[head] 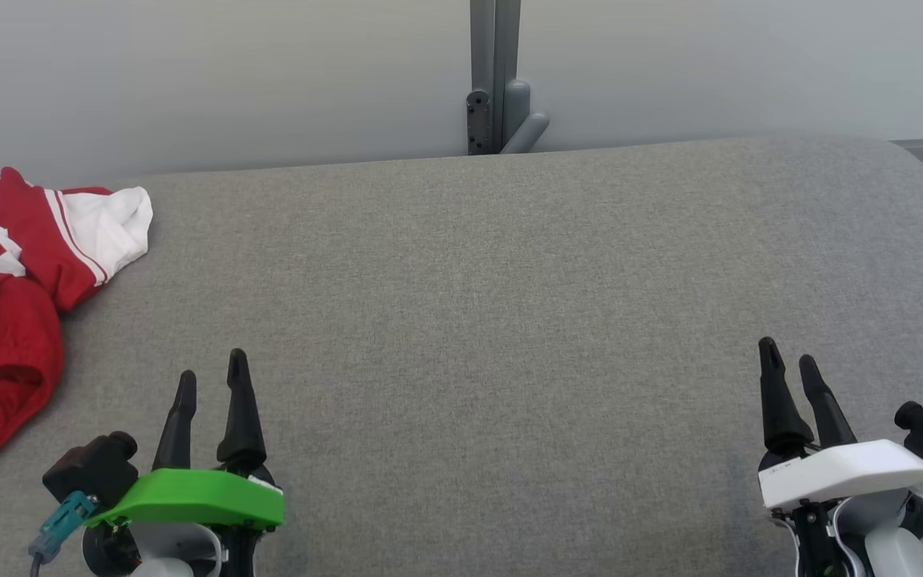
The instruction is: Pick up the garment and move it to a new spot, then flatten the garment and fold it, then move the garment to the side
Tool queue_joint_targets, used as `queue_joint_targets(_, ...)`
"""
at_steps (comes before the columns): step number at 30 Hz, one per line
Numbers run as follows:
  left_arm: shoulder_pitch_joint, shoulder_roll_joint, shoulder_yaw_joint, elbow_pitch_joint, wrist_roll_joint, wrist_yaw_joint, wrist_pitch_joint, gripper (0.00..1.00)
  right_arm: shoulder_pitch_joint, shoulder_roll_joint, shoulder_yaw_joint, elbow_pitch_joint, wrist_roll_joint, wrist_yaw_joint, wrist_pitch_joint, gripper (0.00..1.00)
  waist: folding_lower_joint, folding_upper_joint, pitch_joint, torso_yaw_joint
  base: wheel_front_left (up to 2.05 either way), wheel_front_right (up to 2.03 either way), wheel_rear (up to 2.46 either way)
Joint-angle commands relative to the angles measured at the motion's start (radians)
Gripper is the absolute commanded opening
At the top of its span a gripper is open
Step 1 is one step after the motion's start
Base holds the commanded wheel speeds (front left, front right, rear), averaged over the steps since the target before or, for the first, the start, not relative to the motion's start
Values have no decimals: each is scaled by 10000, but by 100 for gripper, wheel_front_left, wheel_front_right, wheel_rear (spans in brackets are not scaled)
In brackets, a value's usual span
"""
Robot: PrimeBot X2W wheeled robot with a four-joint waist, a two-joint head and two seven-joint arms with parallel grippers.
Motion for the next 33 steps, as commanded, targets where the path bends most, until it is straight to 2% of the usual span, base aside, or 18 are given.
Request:
queue_joint_targets(1, 15, 68, -23, -175, 410, 63, -87, 100, 3, -75, 66, -108, -361, 4, -123, 100, 0, 15, -4, -2, 0, 0, 0)
queue_joint_targets(15, 259, 83, -135, -25, 2057, 155, -423, 100, 182, -91, 303, -143, -2001, 4, -537, 100, 0, 19, -13, -2, 0, 0, 0)
queue_joint_targets(33, 582, 96, -63, 143, 3484, 278, -783, 100, 433, -109, 519, -419, -3672, 6, -966, 100, 0, 23, -67, -1, 0, 0, 0)
